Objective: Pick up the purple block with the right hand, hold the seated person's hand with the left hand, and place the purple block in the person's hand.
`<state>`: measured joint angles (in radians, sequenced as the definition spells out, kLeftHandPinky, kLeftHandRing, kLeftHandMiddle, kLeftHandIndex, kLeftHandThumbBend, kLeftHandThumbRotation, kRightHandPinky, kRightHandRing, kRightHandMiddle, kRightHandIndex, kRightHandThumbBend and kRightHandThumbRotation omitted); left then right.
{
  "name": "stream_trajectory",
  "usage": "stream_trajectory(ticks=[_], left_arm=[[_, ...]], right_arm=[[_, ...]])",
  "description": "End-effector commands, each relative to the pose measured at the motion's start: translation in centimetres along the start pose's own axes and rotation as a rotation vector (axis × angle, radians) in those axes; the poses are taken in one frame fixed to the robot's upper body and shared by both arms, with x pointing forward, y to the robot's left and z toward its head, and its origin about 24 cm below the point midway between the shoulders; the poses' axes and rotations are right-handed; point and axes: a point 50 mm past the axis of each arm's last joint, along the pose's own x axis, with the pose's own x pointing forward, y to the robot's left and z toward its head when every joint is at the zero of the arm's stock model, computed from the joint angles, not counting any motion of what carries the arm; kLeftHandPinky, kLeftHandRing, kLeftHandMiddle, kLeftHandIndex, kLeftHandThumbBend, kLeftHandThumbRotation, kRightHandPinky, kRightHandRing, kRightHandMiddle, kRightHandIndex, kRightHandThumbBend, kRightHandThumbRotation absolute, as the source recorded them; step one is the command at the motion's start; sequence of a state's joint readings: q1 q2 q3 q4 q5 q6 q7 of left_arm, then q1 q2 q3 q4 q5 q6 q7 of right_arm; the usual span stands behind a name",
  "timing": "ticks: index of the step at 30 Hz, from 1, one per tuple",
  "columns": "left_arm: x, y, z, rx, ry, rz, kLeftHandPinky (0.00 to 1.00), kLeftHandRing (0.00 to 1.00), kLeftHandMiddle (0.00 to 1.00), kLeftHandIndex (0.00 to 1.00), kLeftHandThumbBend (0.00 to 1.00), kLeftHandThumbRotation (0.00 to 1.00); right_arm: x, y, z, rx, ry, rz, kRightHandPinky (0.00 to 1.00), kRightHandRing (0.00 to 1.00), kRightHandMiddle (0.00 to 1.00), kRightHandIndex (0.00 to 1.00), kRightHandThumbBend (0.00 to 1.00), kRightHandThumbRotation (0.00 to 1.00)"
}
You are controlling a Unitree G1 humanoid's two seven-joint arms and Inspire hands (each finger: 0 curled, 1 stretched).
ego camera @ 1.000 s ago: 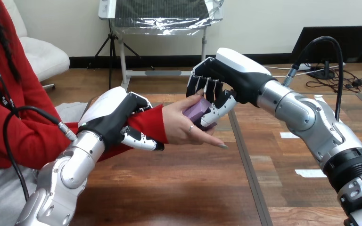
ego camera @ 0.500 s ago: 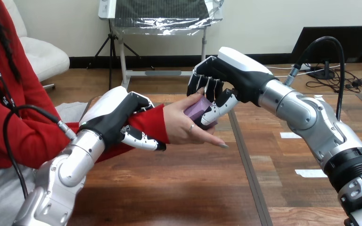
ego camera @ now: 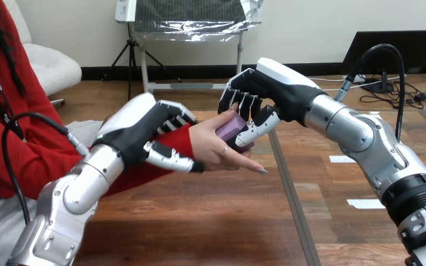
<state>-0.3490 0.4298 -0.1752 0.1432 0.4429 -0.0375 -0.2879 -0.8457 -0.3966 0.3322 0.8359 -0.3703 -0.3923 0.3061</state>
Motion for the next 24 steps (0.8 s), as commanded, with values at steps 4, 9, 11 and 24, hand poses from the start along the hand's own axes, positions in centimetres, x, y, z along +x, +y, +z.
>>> stream_trajectory(ticks=[4, 9, 11, 24], left_arm=[[-0.7, 2.7, 2.4, 0.088, -0.121, 0.099, 0.52, 0.65, 0.68, 0.71, 0.98, 0.65], [-1.4, 2.5, 2.3, 0.096, -0.122, 0.099, 0.54, 0.65, 0.69, 0.72, 0.99, 0.73], [-1.6, 2.4, 2.3, 0.097, -0.123, 0.1, 0.55, 0.65, 0.69, 0.72, 0.99, 0.75], [-3.0, 1.9, 2.0, 0.112, -0.124, 0.113, 0.55, 0.63, 0.68, 0.71, 0.93, 0.81]], right_arm=[[-0.3, -1.5, 0.2, 0.001, -0.026, -0.065, 0.43, 0.49, 0.52, 0.53, 0.8, 0.5], [-0.6, -1.5, -0.1, 0.025, -0.028, -0.068, 0.44, 0.49, 0.52, 0.53, 0.81, 0.65], [-0.6, -1.5, -0.2, 0.026, -0.03, -0.071, 0.44, 0.49, 0.51, 0.53, 0.82, 0.68], [-1.0, -1.2, -0.8, 0.036, -0.036, -0.08, 0.43, 0.48, 0.52, 0.55, 0.89, 0.94]])
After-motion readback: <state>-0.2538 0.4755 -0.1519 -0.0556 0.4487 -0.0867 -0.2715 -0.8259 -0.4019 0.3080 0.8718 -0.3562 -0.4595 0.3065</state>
